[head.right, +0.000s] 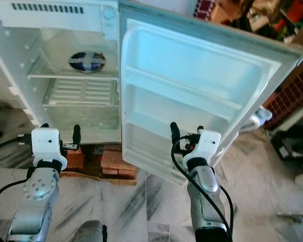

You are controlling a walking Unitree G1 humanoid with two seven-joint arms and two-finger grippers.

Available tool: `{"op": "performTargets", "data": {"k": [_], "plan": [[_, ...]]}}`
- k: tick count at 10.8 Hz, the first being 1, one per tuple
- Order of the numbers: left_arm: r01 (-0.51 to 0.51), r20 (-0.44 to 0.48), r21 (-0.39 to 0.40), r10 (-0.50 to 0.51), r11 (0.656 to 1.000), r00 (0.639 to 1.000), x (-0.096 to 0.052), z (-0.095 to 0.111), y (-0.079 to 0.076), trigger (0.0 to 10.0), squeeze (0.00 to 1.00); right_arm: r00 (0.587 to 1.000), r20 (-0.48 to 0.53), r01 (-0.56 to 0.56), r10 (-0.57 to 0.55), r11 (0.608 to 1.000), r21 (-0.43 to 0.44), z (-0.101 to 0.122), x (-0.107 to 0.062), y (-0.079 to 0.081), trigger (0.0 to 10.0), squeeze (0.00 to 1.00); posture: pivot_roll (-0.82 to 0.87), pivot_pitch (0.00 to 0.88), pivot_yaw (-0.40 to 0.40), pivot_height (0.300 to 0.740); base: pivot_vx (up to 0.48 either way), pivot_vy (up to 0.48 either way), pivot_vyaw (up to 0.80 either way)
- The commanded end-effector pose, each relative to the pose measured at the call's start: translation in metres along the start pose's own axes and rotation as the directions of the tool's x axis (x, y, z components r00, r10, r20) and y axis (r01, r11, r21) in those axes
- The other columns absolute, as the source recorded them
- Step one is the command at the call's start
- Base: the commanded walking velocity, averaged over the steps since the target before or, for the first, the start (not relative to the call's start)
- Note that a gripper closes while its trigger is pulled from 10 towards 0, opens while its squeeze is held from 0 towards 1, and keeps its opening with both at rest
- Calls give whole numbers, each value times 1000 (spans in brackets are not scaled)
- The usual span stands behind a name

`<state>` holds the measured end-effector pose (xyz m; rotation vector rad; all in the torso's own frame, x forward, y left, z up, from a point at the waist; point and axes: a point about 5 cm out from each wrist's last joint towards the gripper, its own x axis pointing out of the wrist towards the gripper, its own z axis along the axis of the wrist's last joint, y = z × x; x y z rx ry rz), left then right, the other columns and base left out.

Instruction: Restocking fridge

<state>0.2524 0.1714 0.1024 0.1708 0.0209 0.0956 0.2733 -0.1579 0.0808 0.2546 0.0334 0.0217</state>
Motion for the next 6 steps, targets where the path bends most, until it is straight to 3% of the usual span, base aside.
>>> {"op": "performTargets", "data": {"k": [1, 5, 6], "plan": [[11, -29, 11, -11, 1000, 1000, -2, -6, -3, 10000, 0, 1000, -18, 24, -24, 1000, -5, -1, 0, -6, 10000, 0, 204, 29, -106, 740, 0, 0, 0], [35, -21, 14, -35, 999, 999, 0, -4, -11, 10000, 0, 998, -43, 37, -37, 999, -16, -7, 2, -8, 10000, 0, 208, 38, -119, 740, 0, 0, 0], [38, -20, 13, -37, 999, 999, -1, -4, -11, 10000, 0, 999, -40, 25, -26, 1000, -14, -6, 3, -6, 10000, 0, 208, 38, -119, 740, -247, 0, 0]]}}
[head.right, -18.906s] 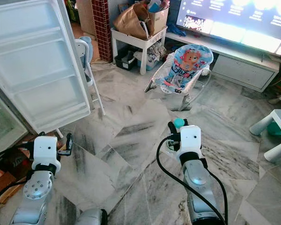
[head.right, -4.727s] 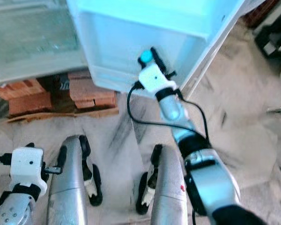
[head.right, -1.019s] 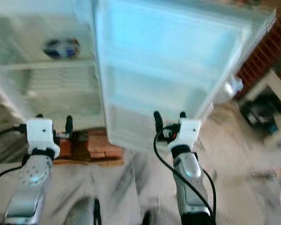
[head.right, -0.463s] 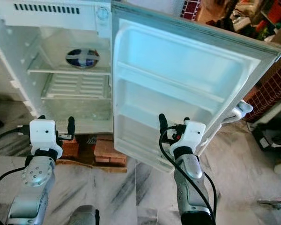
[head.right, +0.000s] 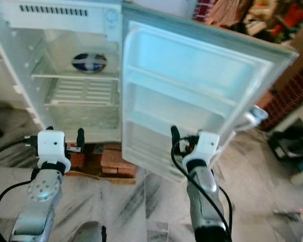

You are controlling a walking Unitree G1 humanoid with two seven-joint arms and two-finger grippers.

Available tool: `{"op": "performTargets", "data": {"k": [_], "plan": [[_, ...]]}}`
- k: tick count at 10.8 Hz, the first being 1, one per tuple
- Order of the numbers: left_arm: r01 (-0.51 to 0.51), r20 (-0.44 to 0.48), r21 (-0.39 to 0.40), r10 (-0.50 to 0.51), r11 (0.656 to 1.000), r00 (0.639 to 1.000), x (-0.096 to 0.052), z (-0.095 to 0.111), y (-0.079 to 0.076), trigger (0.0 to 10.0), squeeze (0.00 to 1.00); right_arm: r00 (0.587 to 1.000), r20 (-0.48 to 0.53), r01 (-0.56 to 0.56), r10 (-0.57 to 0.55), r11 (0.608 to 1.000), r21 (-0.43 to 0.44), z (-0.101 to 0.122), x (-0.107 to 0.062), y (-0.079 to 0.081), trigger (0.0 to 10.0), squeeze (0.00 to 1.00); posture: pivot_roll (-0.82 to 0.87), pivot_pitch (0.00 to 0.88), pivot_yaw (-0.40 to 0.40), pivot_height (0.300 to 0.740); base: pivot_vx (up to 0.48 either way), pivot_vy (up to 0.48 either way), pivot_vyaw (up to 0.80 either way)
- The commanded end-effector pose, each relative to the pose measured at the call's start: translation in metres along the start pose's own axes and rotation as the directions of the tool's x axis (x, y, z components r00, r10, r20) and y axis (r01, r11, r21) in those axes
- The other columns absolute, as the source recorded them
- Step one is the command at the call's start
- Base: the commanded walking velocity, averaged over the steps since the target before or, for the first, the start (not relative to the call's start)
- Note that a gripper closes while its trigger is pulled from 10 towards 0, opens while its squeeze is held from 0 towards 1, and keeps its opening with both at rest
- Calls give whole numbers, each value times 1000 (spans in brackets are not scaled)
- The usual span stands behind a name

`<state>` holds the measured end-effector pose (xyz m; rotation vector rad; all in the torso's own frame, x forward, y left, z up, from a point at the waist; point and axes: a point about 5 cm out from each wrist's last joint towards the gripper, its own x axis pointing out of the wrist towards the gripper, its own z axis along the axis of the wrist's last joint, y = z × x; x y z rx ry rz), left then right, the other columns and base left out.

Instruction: Restocking fridge

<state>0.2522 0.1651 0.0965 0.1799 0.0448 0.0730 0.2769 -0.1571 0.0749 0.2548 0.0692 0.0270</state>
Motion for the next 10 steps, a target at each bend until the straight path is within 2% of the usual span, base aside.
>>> {"op": "performTargets", "data": {"k": [1, 2, 4, 7, 10], "plan": [[9, -4, 2, -9, 1000, 1000, 0, 0, -3, 10000, 0, 999, -28, -37, 37, 999, 6, -3, 0, -1, 10000, 0, 209, 40, -120, 740, -251, 0, 0], [7, -5, 0, -7, 1000, 1000, 0, -1, -3, 10000, 0, 983, -80, -160, 165, 985, 64, -10, -2, 9, 10000, 0, 208, 45, -120, 740, -259, 0, 0], [10, -5, 1, -10, 1000, 1000, 0, 0, -4, 10000, 0, 949, -124, -280, 291, 955, 103, -16, -7, 17, 10000, 0, 209, 45, -119, 740, -266, 0, 0], [9, -9, 4, -9, 1000, 1000, 0, -1, -3, 10000, 0, 939, -120, -313, 322, 946, 83, -15, -7, 19, 10000, 0, 212, 48, -117, 740, -271, 0, 0], [14, -7, 9, -14, 1000, 1000, 0, 0, -3, 10000, 0, 969, -61, -239, 240, 971, 20, -3, 0, 10, 10000, 0, 213, 50, -111, 740, -85, 0, 0]]}}
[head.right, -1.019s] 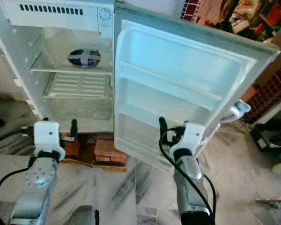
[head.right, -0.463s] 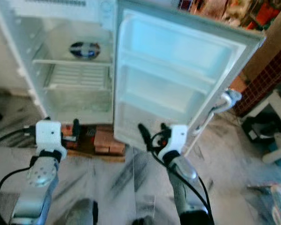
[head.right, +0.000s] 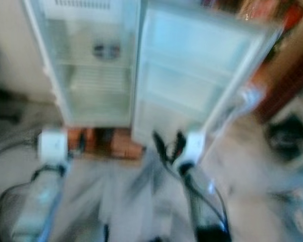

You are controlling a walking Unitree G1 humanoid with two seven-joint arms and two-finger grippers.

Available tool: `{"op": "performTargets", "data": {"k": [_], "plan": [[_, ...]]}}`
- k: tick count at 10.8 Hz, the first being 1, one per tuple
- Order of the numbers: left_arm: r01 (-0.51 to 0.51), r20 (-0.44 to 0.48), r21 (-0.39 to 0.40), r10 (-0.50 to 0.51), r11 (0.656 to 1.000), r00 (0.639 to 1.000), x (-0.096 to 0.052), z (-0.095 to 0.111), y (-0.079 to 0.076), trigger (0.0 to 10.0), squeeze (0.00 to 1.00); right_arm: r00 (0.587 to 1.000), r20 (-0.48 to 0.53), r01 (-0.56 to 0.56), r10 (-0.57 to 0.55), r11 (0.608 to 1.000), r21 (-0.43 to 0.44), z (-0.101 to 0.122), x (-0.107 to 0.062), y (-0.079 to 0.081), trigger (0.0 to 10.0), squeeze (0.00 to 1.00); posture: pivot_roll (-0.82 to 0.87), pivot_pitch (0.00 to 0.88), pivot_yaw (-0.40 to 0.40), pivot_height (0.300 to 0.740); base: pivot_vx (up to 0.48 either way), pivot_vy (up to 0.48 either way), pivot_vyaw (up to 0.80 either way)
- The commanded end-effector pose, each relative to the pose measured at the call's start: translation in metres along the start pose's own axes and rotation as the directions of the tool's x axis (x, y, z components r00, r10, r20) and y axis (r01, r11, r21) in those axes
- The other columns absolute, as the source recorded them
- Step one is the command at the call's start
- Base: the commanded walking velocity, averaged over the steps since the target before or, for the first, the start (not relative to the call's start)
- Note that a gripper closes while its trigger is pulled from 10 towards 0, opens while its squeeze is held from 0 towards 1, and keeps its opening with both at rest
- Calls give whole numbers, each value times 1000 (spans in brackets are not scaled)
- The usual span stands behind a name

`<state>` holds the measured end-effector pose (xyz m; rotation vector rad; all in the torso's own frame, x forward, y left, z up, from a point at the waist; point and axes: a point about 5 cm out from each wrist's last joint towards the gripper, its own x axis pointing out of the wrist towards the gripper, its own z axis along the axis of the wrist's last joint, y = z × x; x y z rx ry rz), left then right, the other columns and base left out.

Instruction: Restocking fridge

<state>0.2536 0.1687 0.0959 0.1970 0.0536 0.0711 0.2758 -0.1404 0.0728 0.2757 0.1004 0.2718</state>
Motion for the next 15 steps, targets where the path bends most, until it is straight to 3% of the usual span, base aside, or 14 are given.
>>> {"op": "performTargets", "data": {"k": [1, 2, 4, 11, 15], "plan": [[19, 13, -18, -19, 1000, 1000, -2, 2, -5, 10000, 0, 997, 39, 66, -64, 997, -40, 10, 0, -13, 10000, 0, 213, 50, -111, 740, 0, 0, 0], [43, -3, -7, -43, 999, 999, -3, -1, -2, 10000, 0, 978, 91, 194, -187, 979, -63, 21, 0, -26, 10000, 0, 213, 50, -111, 740, 0, 0, 0], [47, -11, -17, -47, 999, 999, -4, -1, -1, 10000, 0, 958, 97, 278, -270, 957, -82, 22, -2, -38, 10000, 0, 208, 62, -111, 740, 0, -135, 0], [56, -9, -23, -56, 998, 998, -5, 0, -4, 10000, 0, 962, 124, 259, -245, 959, -113, 24, 1, -34, 10000, 0, 207, 62, -111, 740, 0, -274, 0], [9, 0, 9, -9, 1000, 1000, -5, 0, -1, 10000, 0, 970, 123, 225, -210, 967, -123, 22, 2, -28, 10000, 0, 205, 65, -108, 740, 0, 0, 600]]}}
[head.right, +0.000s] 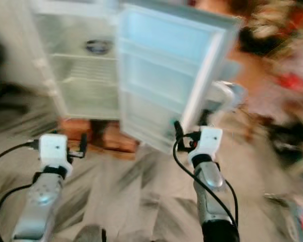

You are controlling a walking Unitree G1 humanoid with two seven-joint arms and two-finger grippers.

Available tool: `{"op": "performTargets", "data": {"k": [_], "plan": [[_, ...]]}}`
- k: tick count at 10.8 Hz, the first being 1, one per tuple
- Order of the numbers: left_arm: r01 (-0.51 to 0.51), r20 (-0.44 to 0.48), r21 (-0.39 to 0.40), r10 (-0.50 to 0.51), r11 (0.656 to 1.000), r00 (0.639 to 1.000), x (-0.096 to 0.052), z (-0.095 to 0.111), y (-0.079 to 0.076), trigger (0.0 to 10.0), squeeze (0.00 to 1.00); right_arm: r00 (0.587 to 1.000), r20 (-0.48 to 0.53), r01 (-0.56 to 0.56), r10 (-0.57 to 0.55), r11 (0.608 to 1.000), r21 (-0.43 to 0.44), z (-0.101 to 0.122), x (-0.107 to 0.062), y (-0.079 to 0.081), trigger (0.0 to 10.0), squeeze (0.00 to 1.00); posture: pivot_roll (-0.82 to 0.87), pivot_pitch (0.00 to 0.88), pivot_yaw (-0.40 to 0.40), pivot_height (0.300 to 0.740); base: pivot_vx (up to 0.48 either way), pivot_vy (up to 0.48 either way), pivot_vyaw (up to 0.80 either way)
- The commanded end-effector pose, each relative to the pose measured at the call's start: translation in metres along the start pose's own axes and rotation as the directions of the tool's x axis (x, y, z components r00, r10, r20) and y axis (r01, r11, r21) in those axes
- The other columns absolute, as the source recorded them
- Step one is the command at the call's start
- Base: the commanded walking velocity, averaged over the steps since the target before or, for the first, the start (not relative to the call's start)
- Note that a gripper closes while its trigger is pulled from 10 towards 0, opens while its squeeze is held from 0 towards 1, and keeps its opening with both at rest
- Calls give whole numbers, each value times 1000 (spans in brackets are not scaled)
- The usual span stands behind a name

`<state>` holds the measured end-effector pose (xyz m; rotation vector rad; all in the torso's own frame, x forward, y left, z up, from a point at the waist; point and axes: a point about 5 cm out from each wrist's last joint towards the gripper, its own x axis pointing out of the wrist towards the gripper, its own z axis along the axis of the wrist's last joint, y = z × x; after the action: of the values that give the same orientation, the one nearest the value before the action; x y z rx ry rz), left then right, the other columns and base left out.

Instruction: Restocking fridge

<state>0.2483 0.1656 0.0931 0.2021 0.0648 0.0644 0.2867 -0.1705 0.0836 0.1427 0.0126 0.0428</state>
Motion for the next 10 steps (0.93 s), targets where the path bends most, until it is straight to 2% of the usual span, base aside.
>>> {"op": "performTargets", "data": {"k": [1, 2, 4, 7, 10], "plan": [[-43, 2, 5, 43, 999, 999, -3, 0, 4, 10000, 0, 1000, 7, 1, -1, 1000, 3, 2, 0, -2, 10000, 0, 199, 64, -101, 740, 0, 0, 0], [-37, -12, -8, 36, 999, 999, -6, -4, 0, 10000, 0, 1000, 12, 24, -24, 1000, 1, 2, 0, -6, 10000, 0, 197, 61, -102, 740, 0, 0, 0], [20, -20, -52, -21, 998, 1000, -6, -5, -3, 10000, 0, 1000, 12, 15, -15, 1000, -6, 2, -1, -4, 10000, 0, 191, 60, -106, 740, 0, 0, 0], [24, -15, -53, -25, 998, 1000, -5, -4, -3, 10000, 0, 1000, 14, 14, -14, 1000, -14, 3, -1, -4, 10000, 0, 190, 61, -106, 740, 0, 0, 0], [39, -5, -55, -40, 998, 999, -4, -2, -6, 10000, 0, 999, 31, 24, -24, 1000, -20, 8, 1, -6, 10000, 0, 183, 63, -108, 740, 278, 0, 0]]}}
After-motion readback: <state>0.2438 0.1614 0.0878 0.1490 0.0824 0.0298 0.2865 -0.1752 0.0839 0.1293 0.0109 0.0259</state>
